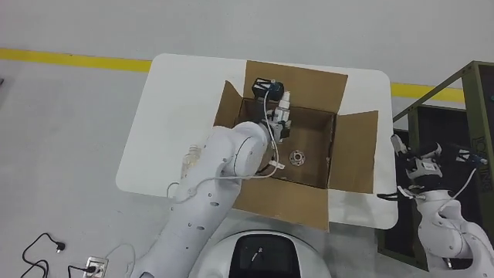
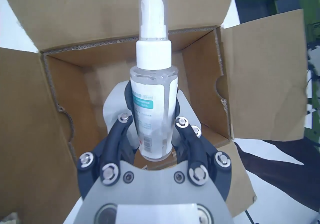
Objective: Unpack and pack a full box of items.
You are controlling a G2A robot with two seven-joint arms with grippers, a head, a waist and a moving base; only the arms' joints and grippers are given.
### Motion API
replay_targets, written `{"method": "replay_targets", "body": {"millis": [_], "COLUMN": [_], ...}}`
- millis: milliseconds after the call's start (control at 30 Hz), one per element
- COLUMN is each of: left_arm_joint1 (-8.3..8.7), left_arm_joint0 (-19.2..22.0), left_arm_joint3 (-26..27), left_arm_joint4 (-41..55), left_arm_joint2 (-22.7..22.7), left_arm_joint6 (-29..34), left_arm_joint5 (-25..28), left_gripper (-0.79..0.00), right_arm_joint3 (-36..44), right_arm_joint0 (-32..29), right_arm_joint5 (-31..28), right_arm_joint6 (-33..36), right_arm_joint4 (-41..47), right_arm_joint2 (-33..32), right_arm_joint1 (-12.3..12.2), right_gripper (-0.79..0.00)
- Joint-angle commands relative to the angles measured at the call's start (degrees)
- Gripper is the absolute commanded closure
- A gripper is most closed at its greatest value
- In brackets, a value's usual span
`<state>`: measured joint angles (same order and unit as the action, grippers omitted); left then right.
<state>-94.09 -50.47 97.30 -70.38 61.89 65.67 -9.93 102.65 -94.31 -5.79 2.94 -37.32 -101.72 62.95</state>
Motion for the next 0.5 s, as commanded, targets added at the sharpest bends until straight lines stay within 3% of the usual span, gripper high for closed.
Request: {"method": "replay_targets", "body": {"millis": [0, 133, 233, 300, 467], "left_arm_joint1": [0.24, 0.56, 0.91, 1.00, 1.17], "left_arm_joint0": [-1.18, -2.27, -2.56, -2.90, -3.16], "left_arm_joint3": [2.57, 5.67, 6.99, 7.67, 8.40], "left_arm_joint4": [-0.24, 2.49, -0.63, -0.91, -3.41], "left_arm_joint2": [0.81, 2.63, 3.15, 3.09, 2.30], "left_arm_joint6": [0.45, 2.36, 2.73, 3.07, 2.87], "left_arm_joint5": [0.18, 1.00, 0.61, 0.42, -0.15], "left_gripper": [0.000, 0.000, 0.000, 0.000, 0.000], "right_arm_joint3": [0.23, 0.56, 0.97, 1.63, 2.57], "right_arm_joint0": [-0.10, -0.26, -0.42, -0.68, -1.01], "right_arm_joint5": [-2.04, -6.21, -10.13, -13.48, -15.75], "right_arm_joint6": [2.71, 10.31, 16.16, 20.89, 24.77], "right_arm_joint4": [6.18, 17.09, 22.30, 24.14, 25.53], "right_arm_joint2": [-1.01, -3.58, -5.30, -5.73, -5.05], "right_arm_joint1": [0.05, -0.10, -0.40, -0.69, -0.88], "right_gripper": [-0.785, -0.785, -0.785, -0.785, -0.785]}}
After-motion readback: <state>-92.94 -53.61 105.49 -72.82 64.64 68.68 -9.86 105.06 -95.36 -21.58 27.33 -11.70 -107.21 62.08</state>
